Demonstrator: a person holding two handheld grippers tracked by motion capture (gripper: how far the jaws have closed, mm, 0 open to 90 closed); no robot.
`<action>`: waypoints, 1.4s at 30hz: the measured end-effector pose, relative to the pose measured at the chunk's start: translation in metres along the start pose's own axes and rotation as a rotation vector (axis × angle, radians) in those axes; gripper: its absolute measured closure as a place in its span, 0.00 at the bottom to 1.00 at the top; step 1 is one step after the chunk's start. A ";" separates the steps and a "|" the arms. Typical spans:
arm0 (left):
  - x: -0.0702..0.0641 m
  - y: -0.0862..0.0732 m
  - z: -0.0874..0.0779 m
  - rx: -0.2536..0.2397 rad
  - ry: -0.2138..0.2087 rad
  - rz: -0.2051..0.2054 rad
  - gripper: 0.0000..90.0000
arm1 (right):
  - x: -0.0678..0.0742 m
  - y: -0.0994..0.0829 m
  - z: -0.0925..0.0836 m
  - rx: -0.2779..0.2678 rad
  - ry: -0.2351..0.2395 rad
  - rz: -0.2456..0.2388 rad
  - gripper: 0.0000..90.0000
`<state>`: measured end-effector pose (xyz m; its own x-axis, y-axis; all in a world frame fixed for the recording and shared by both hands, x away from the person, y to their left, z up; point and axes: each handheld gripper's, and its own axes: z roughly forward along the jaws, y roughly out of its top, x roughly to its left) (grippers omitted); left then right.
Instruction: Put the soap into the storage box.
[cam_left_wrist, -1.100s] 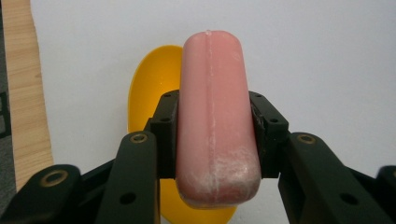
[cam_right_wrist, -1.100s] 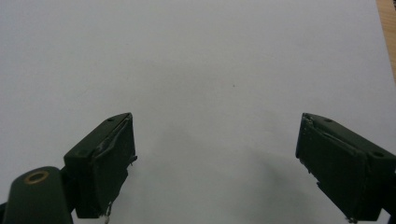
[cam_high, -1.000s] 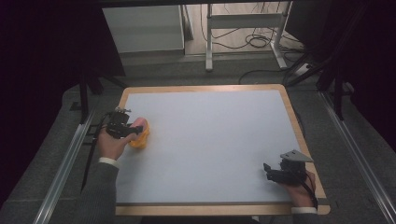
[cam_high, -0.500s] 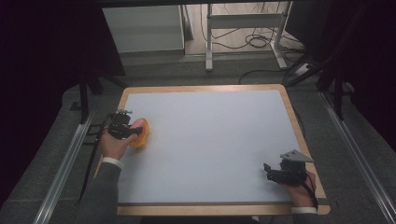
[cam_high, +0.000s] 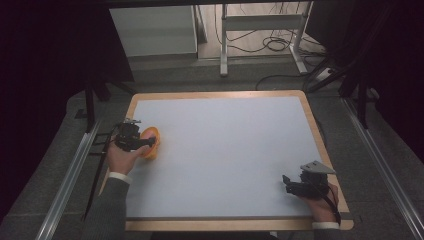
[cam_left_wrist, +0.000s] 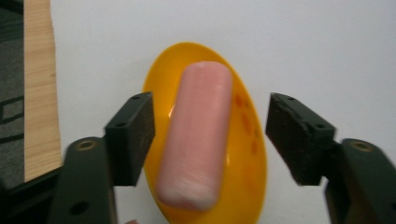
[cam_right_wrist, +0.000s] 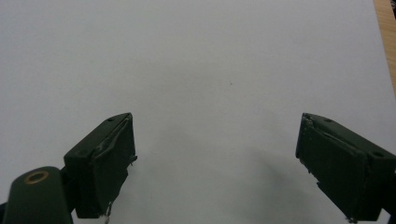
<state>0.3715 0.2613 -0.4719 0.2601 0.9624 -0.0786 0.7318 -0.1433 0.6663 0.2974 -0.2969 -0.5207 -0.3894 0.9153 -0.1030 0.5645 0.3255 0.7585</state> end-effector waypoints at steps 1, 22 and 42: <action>0.000 -0.001 -0.003 -0.008 -0.002 0.003 0.33 | 0.000 0.000 0.000 -0.002 -0.001 0.001 0.13; -0.039 -0.039 -0.048 -0.150 -0.215 0.090 0.27 | 0.001 0.001 -0.001 -0.007 0.002 0.001 0.13; -0.079 -0.089 -0.017 -0.084 -0.296 0.148 0.28 | 0.002 0.001 -0.002 -0.008 0.004 -0.007 0.13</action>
<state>0.2751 0.2019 -0.5119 0.5404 0.8219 -0.1801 0.6211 -0.2452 0.7444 0.2958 -0.2952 -0.5194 -0.3958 0.9122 -0.1059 0.5561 0.3299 0.7628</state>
